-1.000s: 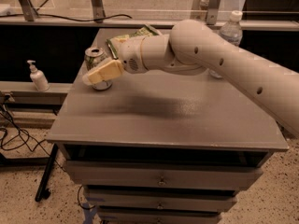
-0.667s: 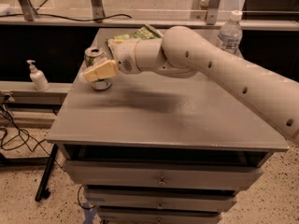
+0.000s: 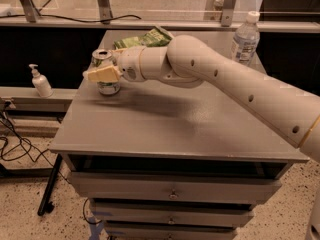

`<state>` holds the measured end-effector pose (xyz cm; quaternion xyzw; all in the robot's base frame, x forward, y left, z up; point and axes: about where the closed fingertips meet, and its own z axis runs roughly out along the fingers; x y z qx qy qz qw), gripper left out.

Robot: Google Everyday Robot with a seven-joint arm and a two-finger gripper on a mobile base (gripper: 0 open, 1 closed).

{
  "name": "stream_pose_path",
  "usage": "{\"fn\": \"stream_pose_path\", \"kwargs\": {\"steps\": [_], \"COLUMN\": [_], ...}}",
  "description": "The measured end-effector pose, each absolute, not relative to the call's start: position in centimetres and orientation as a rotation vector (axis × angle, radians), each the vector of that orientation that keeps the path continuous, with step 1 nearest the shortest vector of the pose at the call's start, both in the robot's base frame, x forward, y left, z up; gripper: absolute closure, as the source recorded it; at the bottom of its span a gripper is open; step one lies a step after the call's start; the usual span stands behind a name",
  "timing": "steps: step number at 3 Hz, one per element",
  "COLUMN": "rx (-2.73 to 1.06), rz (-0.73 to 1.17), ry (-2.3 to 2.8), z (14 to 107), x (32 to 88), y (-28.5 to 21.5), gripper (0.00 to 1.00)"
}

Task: Pick 7up can

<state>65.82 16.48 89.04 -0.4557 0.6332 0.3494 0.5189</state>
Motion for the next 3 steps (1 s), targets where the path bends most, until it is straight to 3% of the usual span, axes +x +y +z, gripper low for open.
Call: {"fn": "stream_pose_path", "kwargs": {"steps": [2,3], "rx": [-1.037,-0.991], "rz": [0.791,0.776], "ry": [1.502,1.46], "z": [93.7,99.5], "x": [65.6,65.5], "y": [13.0,10.2], "gripper": [0.88,1.0]}}
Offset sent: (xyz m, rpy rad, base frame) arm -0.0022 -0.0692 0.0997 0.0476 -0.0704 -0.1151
